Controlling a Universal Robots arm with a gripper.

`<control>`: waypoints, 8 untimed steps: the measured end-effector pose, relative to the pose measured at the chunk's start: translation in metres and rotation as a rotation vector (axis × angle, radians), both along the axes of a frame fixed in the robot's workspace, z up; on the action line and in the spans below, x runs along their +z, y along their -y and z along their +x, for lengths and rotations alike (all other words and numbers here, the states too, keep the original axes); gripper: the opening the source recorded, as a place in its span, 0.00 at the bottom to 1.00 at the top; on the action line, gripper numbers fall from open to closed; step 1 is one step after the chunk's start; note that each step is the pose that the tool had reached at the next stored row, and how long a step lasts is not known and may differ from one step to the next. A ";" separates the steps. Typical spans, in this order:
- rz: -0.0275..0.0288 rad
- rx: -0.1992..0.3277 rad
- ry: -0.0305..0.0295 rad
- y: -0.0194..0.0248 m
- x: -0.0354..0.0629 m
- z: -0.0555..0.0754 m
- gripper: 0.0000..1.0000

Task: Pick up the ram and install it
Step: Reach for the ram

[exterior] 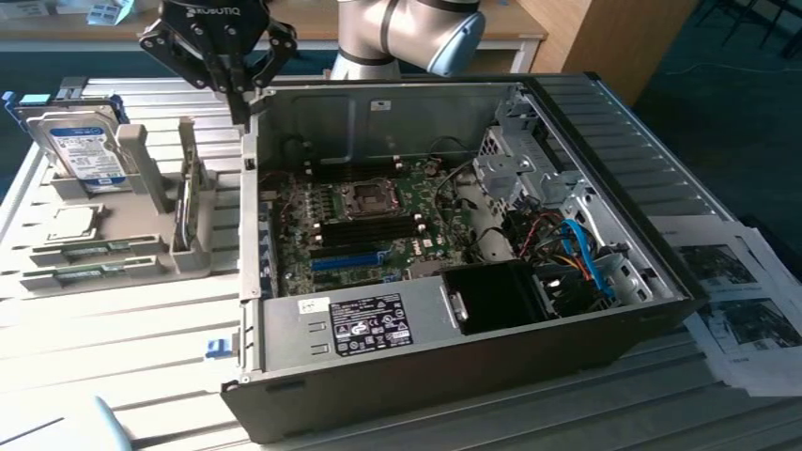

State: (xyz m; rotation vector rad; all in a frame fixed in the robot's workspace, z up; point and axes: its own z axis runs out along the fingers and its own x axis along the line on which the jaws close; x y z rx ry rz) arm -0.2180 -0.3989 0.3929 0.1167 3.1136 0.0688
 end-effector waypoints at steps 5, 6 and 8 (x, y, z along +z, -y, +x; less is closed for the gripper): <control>0.0000 0.000 -0.0001 0.0000 0.0000 -0.009 0.10; 0.0000 0.000 -0.0001 0.0000 0.0000 -0.011 0.10; 0.0000 0.000 0.0000 0.0000 0.0000 -0.015 0.10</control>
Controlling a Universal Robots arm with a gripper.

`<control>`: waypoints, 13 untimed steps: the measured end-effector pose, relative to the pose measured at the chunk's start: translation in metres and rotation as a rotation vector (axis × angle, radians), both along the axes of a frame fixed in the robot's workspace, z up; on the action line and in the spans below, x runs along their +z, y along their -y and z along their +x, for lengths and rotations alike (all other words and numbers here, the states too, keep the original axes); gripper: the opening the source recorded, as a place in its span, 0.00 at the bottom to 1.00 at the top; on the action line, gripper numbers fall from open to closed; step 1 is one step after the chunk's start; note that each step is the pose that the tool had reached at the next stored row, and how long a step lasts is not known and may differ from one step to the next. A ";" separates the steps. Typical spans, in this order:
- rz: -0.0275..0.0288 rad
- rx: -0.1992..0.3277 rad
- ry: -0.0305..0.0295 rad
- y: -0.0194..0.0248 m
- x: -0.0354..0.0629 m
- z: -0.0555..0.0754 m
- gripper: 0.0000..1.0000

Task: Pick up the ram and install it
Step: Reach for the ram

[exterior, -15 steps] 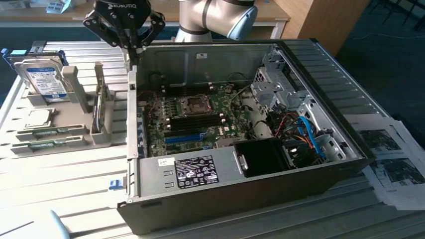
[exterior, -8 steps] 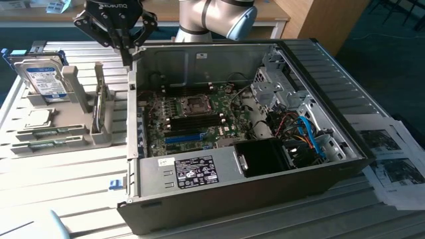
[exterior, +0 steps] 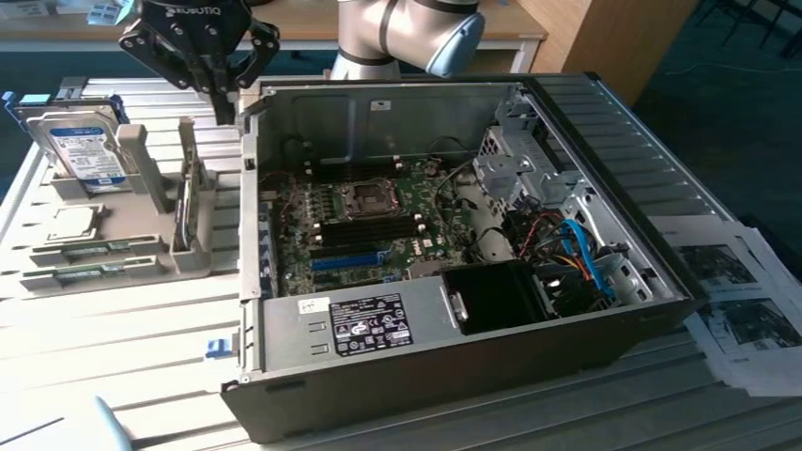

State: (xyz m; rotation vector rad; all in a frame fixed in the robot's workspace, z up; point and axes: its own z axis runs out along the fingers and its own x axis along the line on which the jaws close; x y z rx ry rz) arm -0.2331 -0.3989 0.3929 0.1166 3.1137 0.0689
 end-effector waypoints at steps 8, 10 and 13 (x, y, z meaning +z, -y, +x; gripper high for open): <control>0.0000 0.000 -0.0001 0.0000 -0.0001 -0.018 0.10; 0.0000 0.000 0.0000 0.0000 -0.0002 -0.022 0.10; -0.0001 0.000 -0.0001 0.0000 -0.0005 -0.027 0.10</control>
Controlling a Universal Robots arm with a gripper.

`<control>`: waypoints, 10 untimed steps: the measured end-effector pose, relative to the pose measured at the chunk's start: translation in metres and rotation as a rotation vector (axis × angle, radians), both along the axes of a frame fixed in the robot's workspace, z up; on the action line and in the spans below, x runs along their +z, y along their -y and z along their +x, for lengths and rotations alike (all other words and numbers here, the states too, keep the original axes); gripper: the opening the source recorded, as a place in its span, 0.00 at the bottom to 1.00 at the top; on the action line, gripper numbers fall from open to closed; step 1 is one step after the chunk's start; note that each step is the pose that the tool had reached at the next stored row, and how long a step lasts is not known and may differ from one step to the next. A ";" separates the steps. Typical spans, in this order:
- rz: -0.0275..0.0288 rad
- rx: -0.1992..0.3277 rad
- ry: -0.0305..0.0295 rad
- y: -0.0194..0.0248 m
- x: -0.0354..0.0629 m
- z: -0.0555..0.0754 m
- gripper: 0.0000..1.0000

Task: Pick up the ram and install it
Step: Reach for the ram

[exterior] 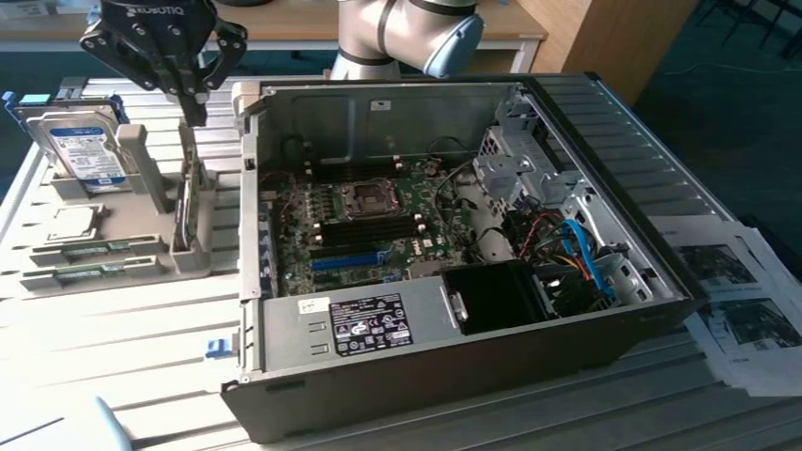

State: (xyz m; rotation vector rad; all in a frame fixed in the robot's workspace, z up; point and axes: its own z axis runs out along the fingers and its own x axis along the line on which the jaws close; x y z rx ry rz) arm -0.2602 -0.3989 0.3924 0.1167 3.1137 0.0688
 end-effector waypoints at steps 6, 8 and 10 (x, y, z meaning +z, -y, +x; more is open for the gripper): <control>0.0000 0.000 0.0001 0.0000 -0.0004 -0.016 0.10; 0.0000 0.000 0.0000 0.0000 -0.0005 -0.023 0.10; 0.0000 0.000 0.0001 0.0000 -0.0008 -0.030 0.10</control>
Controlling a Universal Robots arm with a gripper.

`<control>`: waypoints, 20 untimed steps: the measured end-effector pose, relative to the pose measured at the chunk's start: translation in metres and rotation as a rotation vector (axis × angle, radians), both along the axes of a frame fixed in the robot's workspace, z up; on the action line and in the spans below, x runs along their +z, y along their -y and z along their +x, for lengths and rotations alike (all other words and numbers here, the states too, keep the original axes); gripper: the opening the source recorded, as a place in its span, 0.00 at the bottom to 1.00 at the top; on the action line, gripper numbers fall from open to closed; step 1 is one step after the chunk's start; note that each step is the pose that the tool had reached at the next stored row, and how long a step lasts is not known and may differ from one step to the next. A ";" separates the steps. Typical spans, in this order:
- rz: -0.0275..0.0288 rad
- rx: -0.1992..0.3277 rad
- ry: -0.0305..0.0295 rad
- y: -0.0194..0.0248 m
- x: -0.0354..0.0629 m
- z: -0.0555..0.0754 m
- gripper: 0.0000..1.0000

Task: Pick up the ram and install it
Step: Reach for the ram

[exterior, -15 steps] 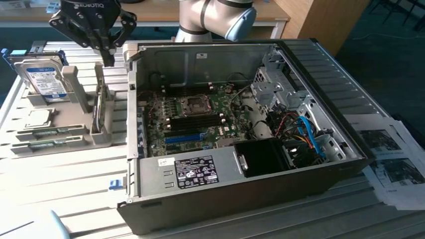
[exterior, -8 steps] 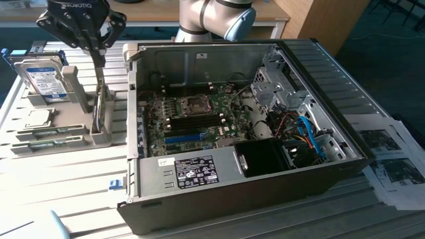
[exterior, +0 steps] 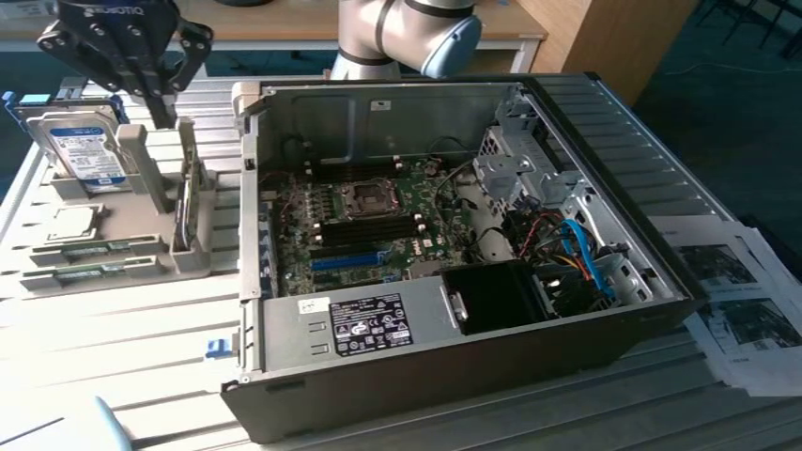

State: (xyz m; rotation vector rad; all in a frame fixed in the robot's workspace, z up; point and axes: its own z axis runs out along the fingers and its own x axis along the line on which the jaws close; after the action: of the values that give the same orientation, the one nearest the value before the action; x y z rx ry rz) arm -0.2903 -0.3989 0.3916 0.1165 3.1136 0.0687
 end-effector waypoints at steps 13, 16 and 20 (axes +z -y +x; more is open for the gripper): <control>-0.0001 0.000 -0.0001 0.0001 -0.0010 -0.040 0.10; -0.0002 0.000 -0.0001 0.0002 -0.0012 -0.048 0.10; -0.0002 0.000 -0.0001 0.0003 -0.0014 -0.057 0.10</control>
State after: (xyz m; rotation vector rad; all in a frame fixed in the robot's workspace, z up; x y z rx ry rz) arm -0.3474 -0.3992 0.3902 0.1166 3.1137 0.0684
